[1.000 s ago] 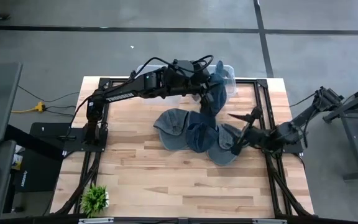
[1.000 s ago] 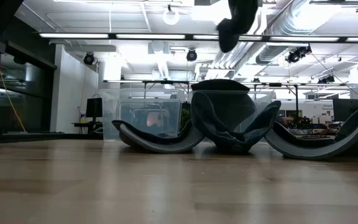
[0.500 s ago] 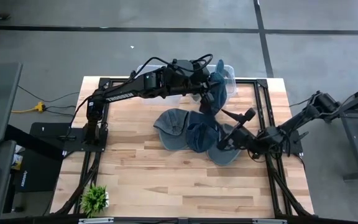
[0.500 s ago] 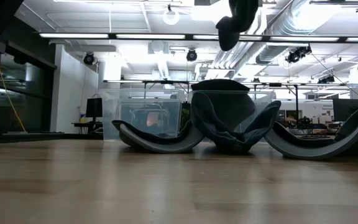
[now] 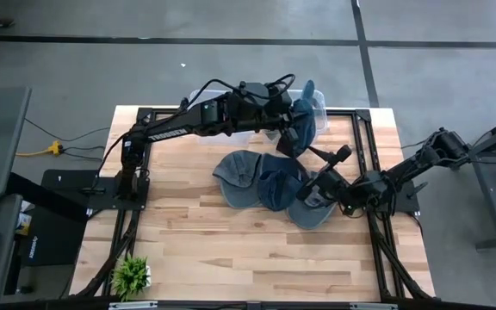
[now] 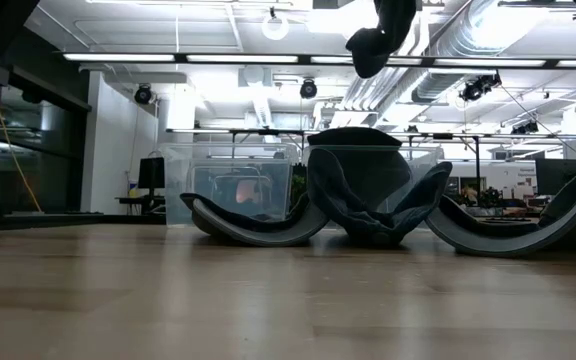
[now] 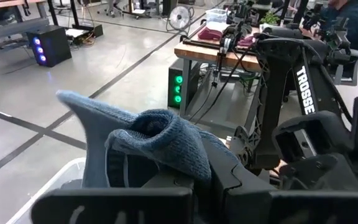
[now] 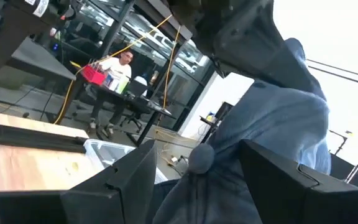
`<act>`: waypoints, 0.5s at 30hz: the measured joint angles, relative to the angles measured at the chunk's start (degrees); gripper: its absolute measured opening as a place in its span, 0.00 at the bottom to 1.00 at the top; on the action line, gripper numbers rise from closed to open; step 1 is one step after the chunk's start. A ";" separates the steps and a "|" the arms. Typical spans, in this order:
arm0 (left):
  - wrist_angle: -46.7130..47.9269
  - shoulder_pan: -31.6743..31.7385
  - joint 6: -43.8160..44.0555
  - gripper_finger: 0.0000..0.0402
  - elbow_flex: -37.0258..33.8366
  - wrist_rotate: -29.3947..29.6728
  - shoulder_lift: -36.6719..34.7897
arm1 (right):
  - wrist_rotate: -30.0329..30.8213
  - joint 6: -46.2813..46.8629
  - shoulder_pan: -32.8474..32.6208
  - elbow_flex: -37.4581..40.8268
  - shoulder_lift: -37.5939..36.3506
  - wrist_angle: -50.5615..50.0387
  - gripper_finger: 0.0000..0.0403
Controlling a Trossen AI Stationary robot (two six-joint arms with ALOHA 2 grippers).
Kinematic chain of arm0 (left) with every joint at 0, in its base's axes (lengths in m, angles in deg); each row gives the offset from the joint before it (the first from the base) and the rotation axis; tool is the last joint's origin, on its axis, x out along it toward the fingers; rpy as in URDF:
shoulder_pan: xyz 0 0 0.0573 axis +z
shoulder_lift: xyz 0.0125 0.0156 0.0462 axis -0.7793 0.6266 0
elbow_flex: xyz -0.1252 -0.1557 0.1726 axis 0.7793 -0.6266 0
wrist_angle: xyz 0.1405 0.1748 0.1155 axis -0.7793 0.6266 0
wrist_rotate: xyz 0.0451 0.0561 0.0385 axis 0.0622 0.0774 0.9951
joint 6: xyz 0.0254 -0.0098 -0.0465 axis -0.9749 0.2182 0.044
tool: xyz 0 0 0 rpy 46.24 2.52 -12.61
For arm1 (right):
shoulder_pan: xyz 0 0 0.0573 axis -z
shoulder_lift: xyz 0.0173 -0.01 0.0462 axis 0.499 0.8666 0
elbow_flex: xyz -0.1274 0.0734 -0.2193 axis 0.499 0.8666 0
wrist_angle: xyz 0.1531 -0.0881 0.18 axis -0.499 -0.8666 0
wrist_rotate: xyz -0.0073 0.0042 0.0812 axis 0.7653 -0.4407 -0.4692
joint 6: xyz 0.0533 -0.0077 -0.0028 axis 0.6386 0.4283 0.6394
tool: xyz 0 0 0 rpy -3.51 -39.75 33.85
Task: Pick & Place hat
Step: Put the left blue cap into the right transparent bin
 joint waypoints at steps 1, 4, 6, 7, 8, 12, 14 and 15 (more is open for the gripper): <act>0.25 0.00 0.00 0.00 0.00 -0.48 0.19 | 0.02 -0.18 0.46 0.00 0.00 0.07 0.56; 0.50 0.00 0.01 0.00 -0.11 -1.29 0.32 | -0.27 0.06 1.85 0.00 0.00 0.13 0.56; 0.27 0.00 0.00 0.00 -0.09 -1.28 0.27 | -0.67 0.47 2.46 0.00 0.00 0.01 0.56; 0.18 0.00 0.00 0.00 -0.09 -1.28 0.26 | -0.36 0.45 2.70 0.00 0.00 0.02 0.56; 0.32 0.00 0.00 0.00 -0.09 -1.30 0.26 | 0.02 0.45 3.02 0.00 0.00 -0.06 0.56; 0.12 0.00 0.00 0.00 -0.09 -1.28 0.26 | 2.06 0.81 4.07 0.00 0.00 -0.09 0.56; 0.25 0.02 0.00 0.00 -0.09 -1.26 0.26 | 3.74 1.44 4.40 0.00 0.00 -0.05 0.56; 0.45 0.00 0.00 0.00 -0.09 -1.27 0.26 | 4.72 1.54 4.43 0.00 0.00 -0.05 0.56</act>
